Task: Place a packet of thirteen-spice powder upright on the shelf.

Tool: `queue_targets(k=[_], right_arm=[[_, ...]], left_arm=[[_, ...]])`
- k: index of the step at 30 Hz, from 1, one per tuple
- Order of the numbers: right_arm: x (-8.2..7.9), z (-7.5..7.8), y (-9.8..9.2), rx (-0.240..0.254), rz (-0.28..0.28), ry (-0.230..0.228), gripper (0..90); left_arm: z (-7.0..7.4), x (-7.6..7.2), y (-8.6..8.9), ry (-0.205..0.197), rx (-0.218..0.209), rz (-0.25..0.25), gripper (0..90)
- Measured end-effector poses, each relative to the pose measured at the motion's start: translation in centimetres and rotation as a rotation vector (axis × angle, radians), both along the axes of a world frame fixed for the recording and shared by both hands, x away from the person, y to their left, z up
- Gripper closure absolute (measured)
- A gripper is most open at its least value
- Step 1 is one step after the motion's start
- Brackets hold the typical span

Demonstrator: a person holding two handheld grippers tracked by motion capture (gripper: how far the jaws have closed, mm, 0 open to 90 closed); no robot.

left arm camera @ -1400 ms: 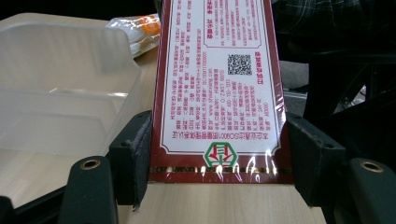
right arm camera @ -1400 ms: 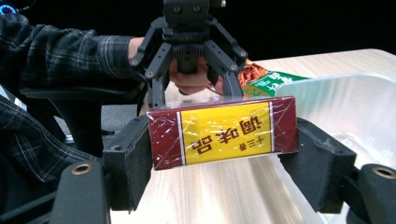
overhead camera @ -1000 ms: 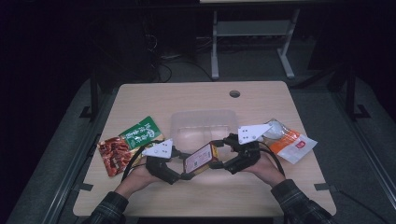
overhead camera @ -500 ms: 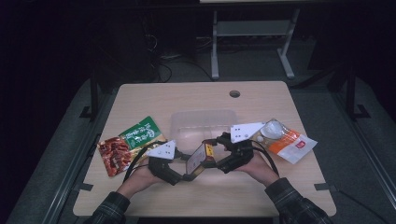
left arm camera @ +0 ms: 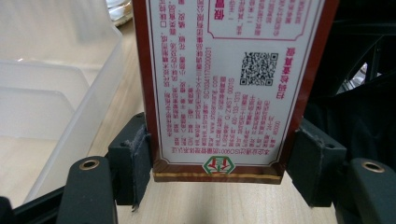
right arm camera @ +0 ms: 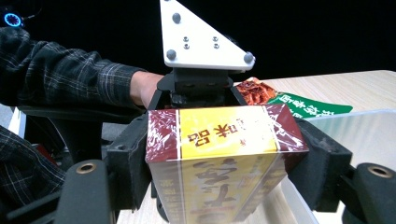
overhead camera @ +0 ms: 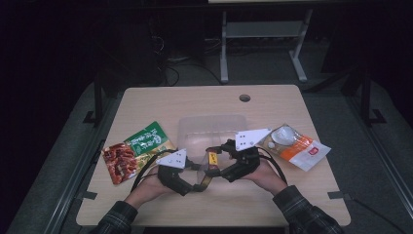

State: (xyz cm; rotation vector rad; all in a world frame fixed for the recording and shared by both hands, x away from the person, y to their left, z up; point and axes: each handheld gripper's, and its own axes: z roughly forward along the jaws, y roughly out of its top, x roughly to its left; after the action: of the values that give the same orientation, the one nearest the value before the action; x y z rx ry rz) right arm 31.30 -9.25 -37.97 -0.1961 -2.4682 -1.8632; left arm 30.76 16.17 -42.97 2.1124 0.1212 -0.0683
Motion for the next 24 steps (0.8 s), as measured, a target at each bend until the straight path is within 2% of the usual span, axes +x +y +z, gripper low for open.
queue_targets(k=[7, 10, 13, 16, 19, 21, 24], right_arm=[[0.0, 0.2, 0.6, -0.009, -0.003, -0.005, 30.5], [0.0, 0.2, 0.5, -0.015, -0.006, 0.006, 30.7], [0.2, 0.2, 0.5, -0.015, 0.002, 0.004, 30.7], [0.2, 0.2, 0.3, -0.025, -0.002, 0.005, 30.7], [0.1, 0.4, 0.2, -0.048, 0.002, -0.001, 30.7], [0.0, 0.6, 0.1, -0.061, 0.006, 0.002, 30.7], [0.1, 0.9, 0.0, -0.097, 0.012, -0.024, 30.7]], left_arm=[[0.0, -0.1, -0.1, -0.002, 0.006, 0.009, 30.4], [-0.1, -0.1, -0.1, 0.003, 0.006, 0.024, 27.5], [-0.3, 0.0, -0.2, 0.016, 0.035, 0.051, 18.1], [-0.5, -0.2, 0.2, 0.036, 0.048, 0.070, 13.4], [-0.6, -0.6, 0.6, 0.055, 0.067, 0.091, 12.6], [-0.8, -0.9, 1.0, 0.061, 0.105, 0.104, 12.4], [-1.1, -1.0, 1.7, 0.059, 0.156, 0.131, 12.4]])
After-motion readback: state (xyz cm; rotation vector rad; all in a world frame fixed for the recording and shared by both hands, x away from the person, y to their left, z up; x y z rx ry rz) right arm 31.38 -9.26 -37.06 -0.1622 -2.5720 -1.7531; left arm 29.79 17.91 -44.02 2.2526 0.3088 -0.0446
